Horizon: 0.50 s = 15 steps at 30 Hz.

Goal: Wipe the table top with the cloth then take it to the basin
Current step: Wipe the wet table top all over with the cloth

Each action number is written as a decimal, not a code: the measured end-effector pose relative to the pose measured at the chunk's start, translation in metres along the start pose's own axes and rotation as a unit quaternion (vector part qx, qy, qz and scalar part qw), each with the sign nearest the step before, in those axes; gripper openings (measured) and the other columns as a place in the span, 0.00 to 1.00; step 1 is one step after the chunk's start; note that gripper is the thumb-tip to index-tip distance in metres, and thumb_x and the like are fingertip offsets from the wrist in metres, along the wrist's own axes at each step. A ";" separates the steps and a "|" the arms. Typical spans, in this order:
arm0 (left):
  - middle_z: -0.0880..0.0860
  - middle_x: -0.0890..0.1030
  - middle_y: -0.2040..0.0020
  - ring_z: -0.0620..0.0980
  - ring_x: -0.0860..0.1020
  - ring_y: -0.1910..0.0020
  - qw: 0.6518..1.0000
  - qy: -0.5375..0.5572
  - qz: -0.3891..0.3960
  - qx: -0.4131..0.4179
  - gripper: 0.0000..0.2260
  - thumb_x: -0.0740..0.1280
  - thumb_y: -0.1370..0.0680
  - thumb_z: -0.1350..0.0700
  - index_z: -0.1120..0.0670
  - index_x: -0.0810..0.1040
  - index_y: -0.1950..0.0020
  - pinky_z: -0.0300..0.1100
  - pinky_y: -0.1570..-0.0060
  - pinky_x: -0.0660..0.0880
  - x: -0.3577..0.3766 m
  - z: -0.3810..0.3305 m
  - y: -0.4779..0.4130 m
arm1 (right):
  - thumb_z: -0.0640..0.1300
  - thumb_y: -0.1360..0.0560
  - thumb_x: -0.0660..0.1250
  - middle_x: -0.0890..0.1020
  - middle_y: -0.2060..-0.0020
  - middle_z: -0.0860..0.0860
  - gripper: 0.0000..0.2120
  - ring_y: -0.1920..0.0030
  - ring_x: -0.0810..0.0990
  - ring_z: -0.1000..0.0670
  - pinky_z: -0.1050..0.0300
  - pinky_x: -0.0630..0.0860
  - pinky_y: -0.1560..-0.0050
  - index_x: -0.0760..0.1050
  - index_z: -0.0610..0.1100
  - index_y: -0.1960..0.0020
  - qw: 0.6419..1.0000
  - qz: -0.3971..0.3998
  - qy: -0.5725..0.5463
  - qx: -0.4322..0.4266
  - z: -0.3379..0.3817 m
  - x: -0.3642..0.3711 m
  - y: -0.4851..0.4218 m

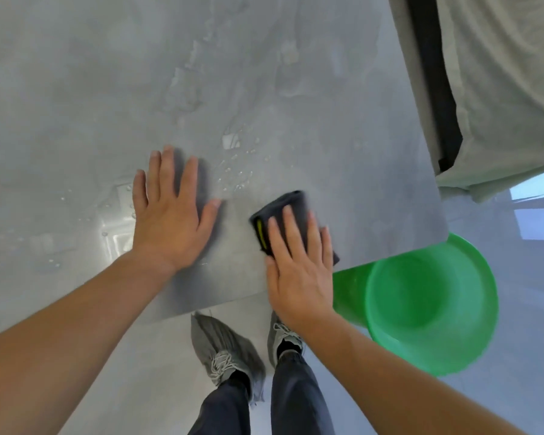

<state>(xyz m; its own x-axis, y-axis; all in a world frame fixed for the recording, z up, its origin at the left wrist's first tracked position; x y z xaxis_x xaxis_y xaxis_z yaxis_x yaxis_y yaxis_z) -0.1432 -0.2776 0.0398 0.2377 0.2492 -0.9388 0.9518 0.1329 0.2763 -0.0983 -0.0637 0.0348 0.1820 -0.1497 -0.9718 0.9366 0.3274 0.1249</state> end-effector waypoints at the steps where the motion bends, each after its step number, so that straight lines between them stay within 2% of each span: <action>1: 0.59 0.42 0.18 0.57 0.38 0.20 1.000 -0.007 0.003 -0.009 0.34 0.41 0.20 0.34 0.50 0.46 0.19 0.57 0.24 0.37 0.000 0.006 -0.005 | 0.51 0.19 0.56 0.56 0.19 0.48 0.28 0.20 0.48 0.39 0.35 0.48 0.23 0.58 0.49 0.20 0.999 0.011 0.003 -0.040 0.006 0.003 0.002; 3: 0.59 0.40 0.18 0.57 0.37 0.20 0.999 -0.021 0.015 -0.020 0.34 0.40 0.20 0.33 0.50 0.43 0.19 0.59 0.24 0.37 0.004 0.016 -0.011 | 0.51 0.19 0.55 0.56 0.19 0.49 0.28 0.20 0.48 0.39 0.36 0.48 0.22 0.57 0.50 0.20 0.996 0.022 0.011 -0.088 0.000 0.002 -0.013; 4: 0.59 0.39 0.18 0.57 0.36 0.20 0.999 -0.028 0.020 -0.021 0.34 0.40 0.20 0.33 0.50 0.42 0.19 0.59 0.24 0.37 0.006 0.019 -0.013 | 0.52 0.18 0.54 0.56 0.19 0.49 0.28 0.20 0.48 0.40 0.37 0.47 0.22 0.56 0.51 0.20 0.996 0.018 0.017 -0.083 -0.007 -0.002 -0.029; 8: 0.56 0.36 0.19 0.53 0.33 0.21 0.999 -0.012 0.031 -0.014 0.35 0.38 0.21 0.30 0.48 0.40 0.19 0.58 0.25 0.34 0.013 0.025 -0.014 | 0.52 0.18 0.48 0.50 0.19 0.52 0.28 0.20 0.45 0.42 0.42 0.42 0.21 0.50 0.53 0.19 0.995 -0.024 -0.020 0.098 -0.043 -0.018 -0.104; 9: 0.55 0.35 0.19 0.52 0.32 0.22 0.999 -0.001 0.039 -0.013 0.36 0.37 0.22 0.29 0.47 0.39 0.19 0.57 0.26 0.33 0.014 0.026 -0.015 | 0.52 0.18 0.48 0.50 0.19 0.52 0.28 0.20 0.46 0.42 0.41 0.42 0.21 0.50 0.53 0.19 0.993 -0.029 -0.020 0.111 -0.037 -0.017 -0.105; 10: 0.54 0.34 0.19 0.51 0.30 0.22 0.999 0.010 0.048 -0.014 0.36 0.35 0.23 0.29 0.46 0.38 0.19 0.55 0.26 0.31 0.014 0.027 -0.015 | 0.52 0.18 0.49 0.51 0.19 0.51 0.28 0.20 0.47 0.41 0.41 0.43 0.21 0.51 0.52 0.19 0.995 -0.030 -0.014 0.096 -0.026 -0.015 -0.099; 15: 0.52 0.31 0.20 0.48 0.26 0.25 0.996 0.057 0.073 -0.005 0.35 0.36 0.23 0.30 0.45 0.38 0.20 0.51 0.29 0.27 0.009 0.028 -0.015 | 0.52 0.18 0.54 0.53 0.19 0.50 0.28 0.20 0.48 0.39 0.38 0.46 0.22 0.53 0.52 0.19 0.994 0.041 0.027 -0.097 0.019 0.001 -0.035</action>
<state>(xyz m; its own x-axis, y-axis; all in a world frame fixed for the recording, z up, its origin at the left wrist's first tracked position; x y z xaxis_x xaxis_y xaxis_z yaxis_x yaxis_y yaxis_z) -0.1501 -0.3042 0.0213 0.3495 0.3742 -0.8590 0.9067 0.0961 0.4107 -0.1252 -0.0933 0.0335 0.2341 -0.0660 -0.9700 0.8431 0.5107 0.1687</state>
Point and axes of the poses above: each hand's wrist, its own y-axis away from the middle knuckle, its own x-axis out of the palm, z = x × y, the point moved 8 cm from there along -y, towards the middle knuckle
